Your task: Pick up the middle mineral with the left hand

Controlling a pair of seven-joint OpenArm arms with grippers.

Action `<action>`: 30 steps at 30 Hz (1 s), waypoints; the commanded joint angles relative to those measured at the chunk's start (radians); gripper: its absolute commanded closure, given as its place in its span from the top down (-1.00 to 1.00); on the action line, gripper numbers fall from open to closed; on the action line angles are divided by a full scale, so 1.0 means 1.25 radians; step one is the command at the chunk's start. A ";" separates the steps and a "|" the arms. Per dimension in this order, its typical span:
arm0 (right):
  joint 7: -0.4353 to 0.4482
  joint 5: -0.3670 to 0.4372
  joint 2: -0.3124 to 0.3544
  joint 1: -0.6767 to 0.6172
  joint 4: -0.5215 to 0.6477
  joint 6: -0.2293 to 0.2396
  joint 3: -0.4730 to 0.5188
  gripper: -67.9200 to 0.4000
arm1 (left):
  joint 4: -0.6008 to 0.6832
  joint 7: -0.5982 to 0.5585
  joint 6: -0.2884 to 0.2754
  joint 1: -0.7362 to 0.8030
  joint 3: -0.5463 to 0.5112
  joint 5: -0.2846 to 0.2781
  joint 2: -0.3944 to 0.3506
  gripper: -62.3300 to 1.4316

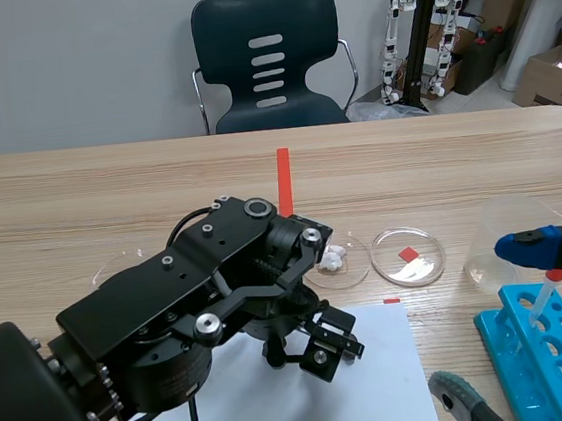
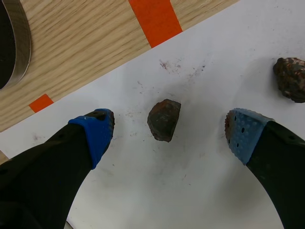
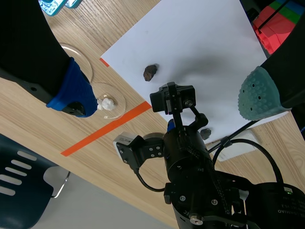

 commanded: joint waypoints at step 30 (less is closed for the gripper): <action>0.012 0.011 0.009 0.001 0.005 0.001 0.009 0.83 | -0.060 -0.015 -0.002 -0.045 0.026 -0.070 0.015 0.58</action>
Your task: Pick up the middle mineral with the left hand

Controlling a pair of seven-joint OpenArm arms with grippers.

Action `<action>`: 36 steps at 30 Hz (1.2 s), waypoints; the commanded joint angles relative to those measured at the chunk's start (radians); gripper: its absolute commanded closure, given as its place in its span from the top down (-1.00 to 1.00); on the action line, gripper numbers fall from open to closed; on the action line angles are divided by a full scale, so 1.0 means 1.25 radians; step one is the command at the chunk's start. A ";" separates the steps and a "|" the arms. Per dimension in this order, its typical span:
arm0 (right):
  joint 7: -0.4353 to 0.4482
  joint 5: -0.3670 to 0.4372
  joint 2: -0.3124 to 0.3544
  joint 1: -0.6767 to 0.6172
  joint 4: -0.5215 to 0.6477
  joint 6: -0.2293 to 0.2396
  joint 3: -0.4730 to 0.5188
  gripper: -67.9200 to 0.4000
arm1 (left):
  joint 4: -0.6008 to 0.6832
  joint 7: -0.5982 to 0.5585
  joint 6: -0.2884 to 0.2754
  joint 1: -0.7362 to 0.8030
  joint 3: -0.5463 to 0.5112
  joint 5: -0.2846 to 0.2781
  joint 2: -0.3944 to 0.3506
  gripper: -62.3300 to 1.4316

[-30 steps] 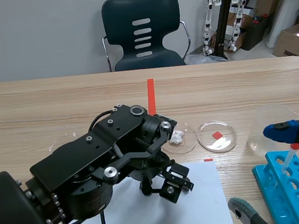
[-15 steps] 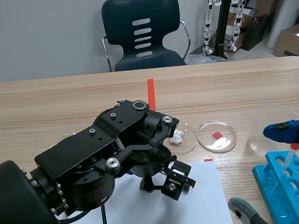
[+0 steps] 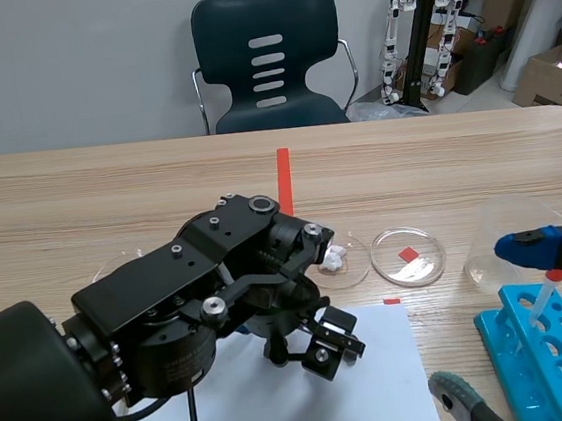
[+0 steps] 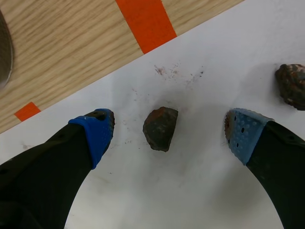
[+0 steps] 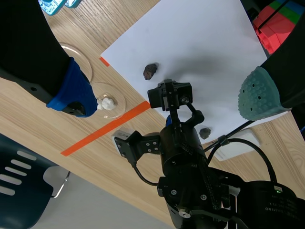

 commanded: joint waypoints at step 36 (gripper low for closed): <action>0.012 0.012 0.009 0.001 0.005 0.001 0.009 0.83 | 0.007 0.004 0.005 -0.004 -0.001 -0.002 -0.001 -0.63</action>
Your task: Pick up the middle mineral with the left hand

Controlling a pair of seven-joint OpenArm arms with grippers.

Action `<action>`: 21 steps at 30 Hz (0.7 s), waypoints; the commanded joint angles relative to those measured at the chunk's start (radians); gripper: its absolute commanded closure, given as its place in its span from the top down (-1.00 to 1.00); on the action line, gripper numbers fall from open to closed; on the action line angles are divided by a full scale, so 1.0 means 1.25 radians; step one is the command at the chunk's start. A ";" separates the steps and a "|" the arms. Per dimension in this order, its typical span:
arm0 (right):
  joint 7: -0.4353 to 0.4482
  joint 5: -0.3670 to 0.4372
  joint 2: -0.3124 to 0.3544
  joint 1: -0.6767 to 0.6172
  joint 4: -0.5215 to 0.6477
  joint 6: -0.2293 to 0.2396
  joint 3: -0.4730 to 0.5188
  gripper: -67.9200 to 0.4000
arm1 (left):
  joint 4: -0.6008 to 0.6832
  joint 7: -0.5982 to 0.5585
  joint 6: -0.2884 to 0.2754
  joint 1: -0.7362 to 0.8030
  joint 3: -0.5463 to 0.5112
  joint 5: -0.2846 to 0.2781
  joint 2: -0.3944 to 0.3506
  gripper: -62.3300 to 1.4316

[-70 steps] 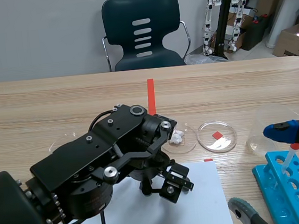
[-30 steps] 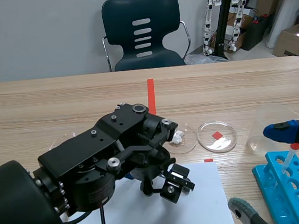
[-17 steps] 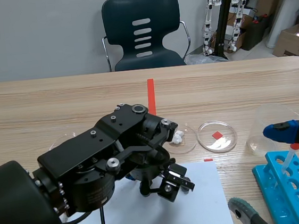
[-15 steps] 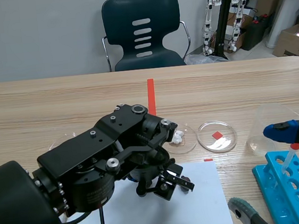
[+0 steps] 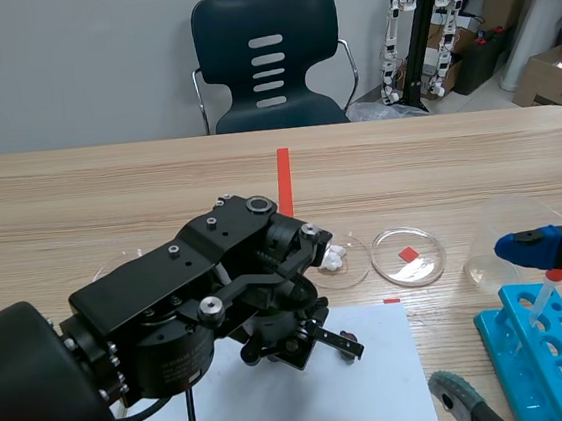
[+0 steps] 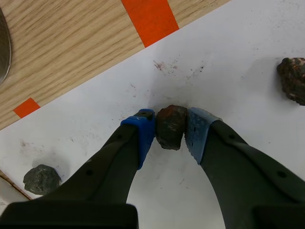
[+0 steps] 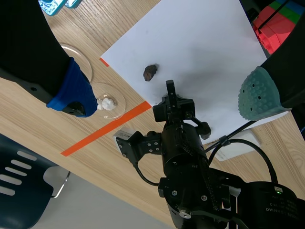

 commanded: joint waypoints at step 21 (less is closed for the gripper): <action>0.012 0.011 0.009 0.001 0.005 0.001 0.009 0.83 | 0.220 -0.135 0.002 0.117 -0.171 0.005 -0.092 -0.68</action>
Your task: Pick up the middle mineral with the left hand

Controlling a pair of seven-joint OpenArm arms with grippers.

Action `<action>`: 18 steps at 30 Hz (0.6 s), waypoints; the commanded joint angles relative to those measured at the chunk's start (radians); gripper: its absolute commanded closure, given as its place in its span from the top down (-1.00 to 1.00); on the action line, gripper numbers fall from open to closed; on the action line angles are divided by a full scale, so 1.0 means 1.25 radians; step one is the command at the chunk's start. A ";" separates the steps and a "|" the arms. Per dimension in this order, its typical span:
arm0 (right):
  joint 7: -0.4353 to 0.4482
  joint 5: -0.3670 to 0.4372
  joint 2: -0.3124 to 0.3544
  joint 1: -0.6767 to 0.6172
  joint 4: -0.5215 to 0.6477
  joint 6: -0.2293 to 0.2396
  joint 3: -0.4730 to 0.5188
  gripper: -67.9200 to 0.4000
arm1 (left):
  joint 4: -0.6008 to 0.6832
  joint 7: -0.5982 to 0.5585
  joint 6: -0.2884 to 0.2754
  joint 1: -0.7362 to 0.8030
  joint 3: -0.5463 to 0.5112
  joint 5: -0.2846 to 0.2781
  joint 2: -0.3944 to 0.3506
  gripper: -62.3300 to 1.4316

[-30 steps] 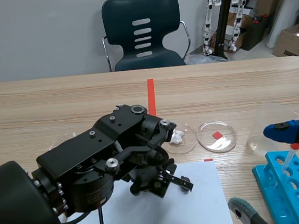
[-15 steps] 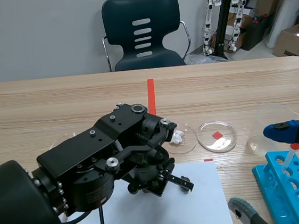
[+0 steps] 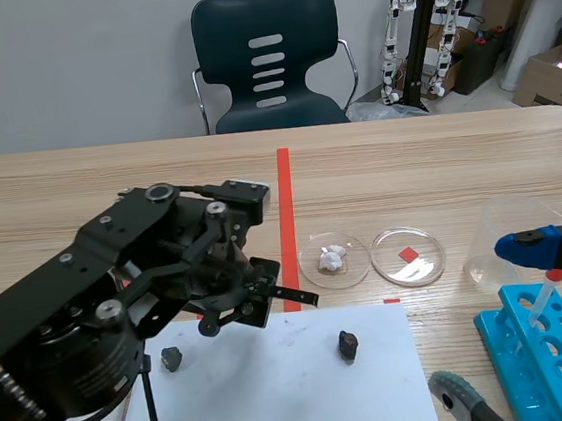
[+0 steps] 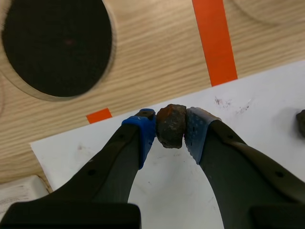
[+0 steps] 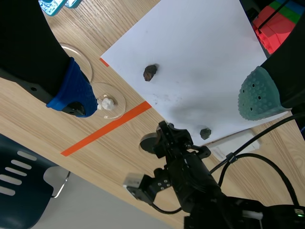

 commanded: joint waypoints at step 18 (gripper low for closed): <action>0.012 0.012 0.009 0.001 0.005 0.001 0.009 0.83 | 0.460 -0.473 -0.002 0.404 -0.254 0.003 -0.164 -0.68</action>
